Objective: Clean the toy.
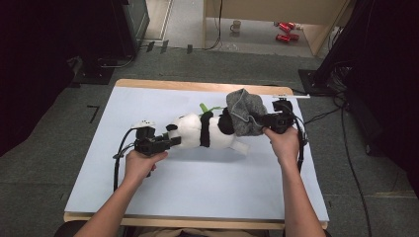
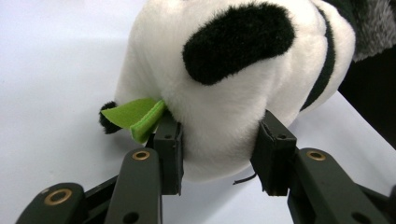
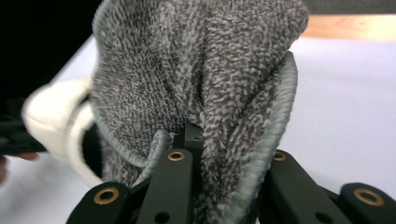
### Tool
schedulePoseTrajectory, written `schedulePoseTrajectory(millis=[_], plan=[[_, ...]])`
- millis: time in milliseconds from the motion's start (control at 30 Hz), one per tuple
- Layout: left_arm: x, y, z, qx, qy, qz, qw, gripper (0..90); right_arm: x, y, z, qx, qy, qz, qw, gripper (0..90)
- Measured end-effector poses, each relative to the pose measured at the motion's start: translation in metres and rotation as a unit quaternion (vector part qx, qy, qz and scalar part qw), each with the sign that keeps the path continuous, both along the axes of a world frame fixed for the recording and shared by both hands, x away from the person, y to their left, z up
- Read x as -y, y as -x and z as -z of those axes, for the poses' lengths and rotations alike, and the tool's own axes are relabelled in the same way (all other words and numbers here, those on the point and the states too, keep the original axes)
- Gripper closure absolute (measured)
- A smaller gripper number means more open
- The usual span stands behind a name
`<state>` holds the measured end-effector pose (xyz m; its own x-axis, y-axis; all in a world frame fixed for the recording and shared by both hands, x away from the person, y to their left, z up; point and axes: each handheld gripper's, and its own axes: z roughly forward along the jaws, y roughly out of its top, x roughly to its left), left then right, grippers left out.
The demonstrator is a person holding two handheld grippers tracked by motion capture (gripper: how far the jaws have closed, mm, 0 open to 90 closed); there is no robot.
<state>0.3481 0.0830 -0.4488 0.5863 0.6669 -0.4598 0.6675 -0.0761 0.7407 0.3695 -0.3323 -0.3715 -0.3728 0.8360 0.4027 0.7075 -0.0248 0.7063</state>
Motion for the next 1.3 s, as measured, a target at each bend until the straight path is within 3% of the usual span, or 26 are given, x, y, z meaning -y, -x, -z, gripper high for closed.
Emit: schedulePoseTrajectory(millis=[167, 267, 400, 567, 600, 633, 700, 800, 900, 1000, 1067, 1200, 1300], plan=[[0.002, 0.002, -0.001, 0.003, -0.001, 0.002, 1.0000, 59.2, -0.006, 0.010, -0.026, 0.034, -0.031, -0.020, 0.9987, 80.9], [0.006, 0.006, -0.003, 0.011, -0.002, 0.004, 0.9999, 59.2, -0.025, 0.015, -0.038, 0.049, -0.046, -0.053, 0.9963, 80.8], [0.010, 0.012, -0.005, 0.018, -0.006, 0.004, 0.9998, 59.1, -0.057, 0.018, -0.044, 0.056, -0.055, -0.104, 0.9915, 80.8], [0.014, 0.019, -0.006, 0.023, -0.011, 0.000, 0.9997, 59.1, -0.098, 0.021, -0.046, 0.061, -0.057, -0.162, 0.9834, 80.8], [0.014, 0.020, -0.006, 0.024, -0.012, -0.001, 0.9996, 59.1, -0.113, 0.022, -0.047, 0.065, -0.068, -0.186, 0.9780, 80.8], [0.014, 0.022, -0.006, 0.024, -0.014, -0.001, 0.9996, 59.1, -0.113, 0.022, -0.047, 0.065, -0.068, -0.186, 0.9780, 80.8], [0.015, 0.024, -0.005, 0.024, -0.014, -0.002, 0.9996, 59.0, -0.126, 0.023, -0.047, 0.064, -0.083, -0.209, 0.9723, 80.8], [0.015, 0.027, -0.004, 0.026, -0.012, -0.008, 0.9996, 59.0, -0.147, 0.024, -0.041, 0.061, -0.082, -0.231, 0.9677, 80.7], [0.014, 0.028, -0.003, 0.024, -0.009, -0.010, 0.9996, 59.0, -0.162, 0.015, -0.018, 0.030, -0.061, -0.236, 0.9693, 80.7], [0.013, 0.028, -0.001, 0.019, -0.014, -0.011, 0.9997, 59.0, -0.166, 0.005, 0.006, 0.005, -0.019, -0.219, 0.9754, 80.6], [0.011, 0.026, 0.000, 0.019, -0.011, -0.010, 0.9997, 59.1, -0.162, 0.000, 0.014, -0.009, -0.047, -0.218, 0.9747, 80.7], [0.007, 0.021, 0.003, 0.011, -0.004, -0.016, 0.9998, 59.0, -0.155, -0.001, 0.009, 0.014, 0.001, -0.202, 0.9792, 80.5], [0.002, 0.016, 0.005, 0.002, 0.001, -0.016, 0.9999, 59.1, -0.139, -0.006, 0.013, 0.008, 0.030, -0.173, 0.9845, 80.4]])
